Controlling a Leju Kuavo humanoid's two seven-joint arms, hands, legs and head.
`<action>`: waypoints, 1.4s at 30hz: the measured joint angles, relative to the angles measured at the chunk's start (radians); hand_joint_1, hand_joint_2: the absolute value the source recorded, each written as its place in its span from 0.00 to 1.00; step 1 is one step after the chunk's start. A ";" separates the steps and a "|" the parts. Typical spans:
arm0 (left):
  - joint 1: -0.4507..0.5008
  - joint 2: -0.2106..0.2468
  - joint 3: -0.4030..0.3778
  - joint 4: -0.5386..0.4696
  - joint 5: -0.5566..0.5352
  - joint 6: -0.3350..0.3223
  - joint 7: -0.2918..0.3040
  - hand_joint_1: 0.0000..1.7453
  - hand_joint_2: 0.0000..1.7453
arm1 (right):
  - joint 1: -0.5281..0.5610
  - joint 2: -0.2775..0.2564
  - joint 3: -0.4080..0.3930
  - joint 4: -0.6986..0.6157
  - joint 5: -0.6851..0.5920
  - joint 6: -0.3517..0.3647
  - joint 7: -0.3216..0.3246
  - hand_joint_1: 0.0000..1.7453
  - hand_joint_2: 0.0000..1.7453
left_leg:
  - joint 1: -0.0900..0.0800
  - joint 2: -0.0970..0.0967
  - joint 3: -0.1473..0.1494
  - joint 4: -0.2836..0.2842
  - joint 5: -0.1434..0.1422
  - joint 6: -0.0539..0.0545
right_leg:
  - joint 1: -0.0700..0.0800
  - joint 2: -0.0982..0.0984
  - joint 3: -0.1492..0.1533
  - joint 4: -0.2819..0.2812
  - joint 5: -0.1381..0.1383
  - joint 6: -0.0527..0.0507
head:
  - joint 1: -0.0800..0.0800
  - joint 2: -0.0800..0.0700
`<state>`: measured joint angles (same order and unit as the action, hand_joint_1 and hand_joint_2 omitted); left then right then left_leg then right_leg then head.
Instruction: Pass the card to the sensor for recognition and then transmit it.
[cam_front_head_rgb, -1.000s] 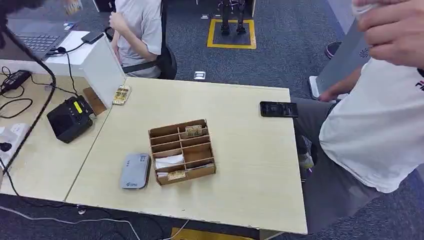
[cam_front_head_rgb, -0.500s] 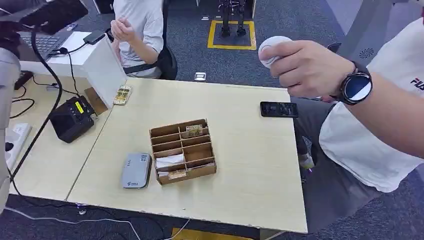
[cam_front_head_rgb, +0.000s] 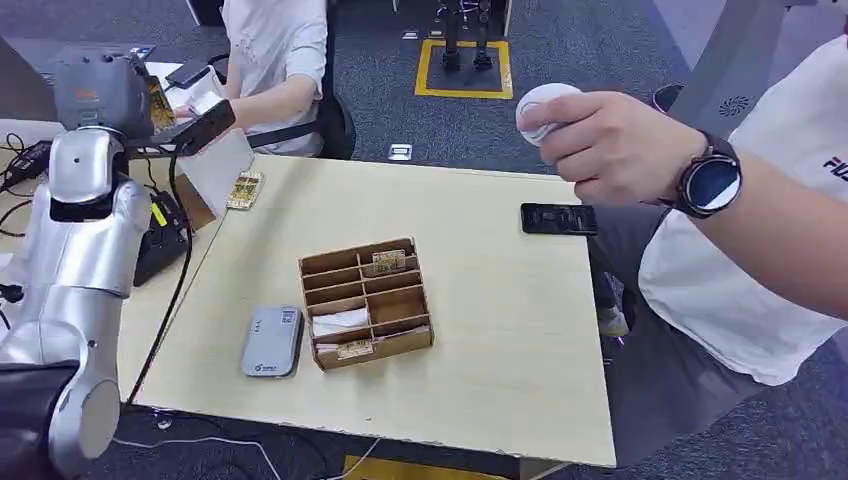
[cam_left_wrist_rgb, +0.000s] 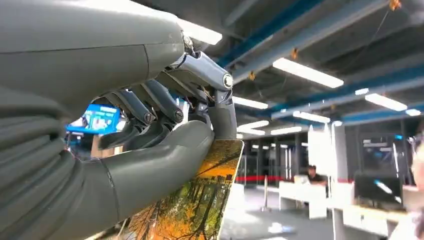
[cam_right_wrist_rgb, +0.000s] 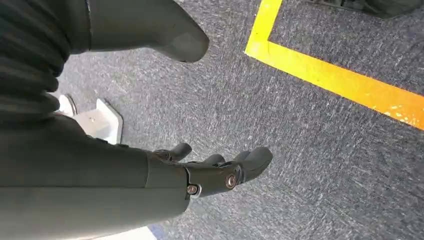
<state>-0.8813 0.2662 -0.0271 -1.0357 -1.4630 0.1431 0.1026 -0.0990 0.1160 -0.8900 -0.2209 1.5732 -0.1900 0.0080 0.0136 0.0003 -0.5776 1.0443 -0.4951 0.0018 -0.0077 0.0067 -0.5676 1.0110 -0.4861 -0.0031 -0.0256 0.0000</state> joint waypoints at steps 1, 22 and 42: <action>0.002 -0.006 0.005 0.005 -0.002 0.000 -0.001 1.00 1.00 | 0.000 0.000 0.000 0.000 0.000 0.000 -0.001 0.00 1.00 | 0.000 0.000 0.000 0.000 0.000 0.000 | 0.000 0.000 0.000 0.000 0.000 0.000 | 0.000 0.000; 0.006 -0.070 0.051 0.050 -0.023 0.006 -0.013 0.00 1.00 | 0.000 0.000 0.001 0.000 0.000 -0.003 -0.002 0.00 1.00 | 0.000 0.000 0.000 0.000 0.000 0.000 | 0.000 0.000 0.000 0.000 0.000 0.000 | 0.000 0.000; 0.381 0.010 0.362 -0.060 0.070 0.298 -0.203 0.00 1.00 | 0.015 -0.001 -0.028 0.000 -0.039 -0.030 0.011 0.00 1.00 | 0.000 0.006 0.002 -0.003 -0.001 -0.001 | 0.000 0.008 -0.001 0.000 -0.001 -0.001 | 0.000 0.000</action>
<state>-0.5000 0.2762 0.3354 -1.0960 -1.3934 0.4407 -0.1004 -0.0843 0.1152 -0.9182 -0.2213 1.5339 -0.2201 0.0191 0.0137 0.0066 -0.5759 1.0412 -0.4962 0.0008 -0.0077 0.0142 -0.5690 1.0113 -0.4873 -0.0039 -0.0259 0.0000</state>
